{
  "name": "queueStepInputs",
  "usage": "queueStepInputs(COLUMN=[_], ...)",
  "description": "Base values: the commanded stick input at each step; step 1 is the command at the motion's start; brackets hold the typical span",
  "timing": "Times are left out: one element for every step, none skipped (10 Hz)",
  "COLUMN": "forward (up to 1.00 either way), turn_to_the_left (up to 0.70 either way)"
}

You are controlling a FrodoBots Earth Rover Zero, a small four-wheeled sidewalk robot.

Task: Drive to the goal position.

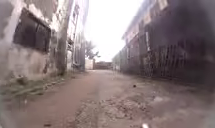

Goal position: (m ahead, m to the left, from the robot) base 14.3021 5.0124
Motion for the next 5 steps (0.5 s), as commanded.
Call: queueStepInputs(forward=[0.7, 0.7, 0.7, 0.7, 0.7], turn_to_the_left=[-0.35, -0.35, -0.17, 0.0, 0.0])
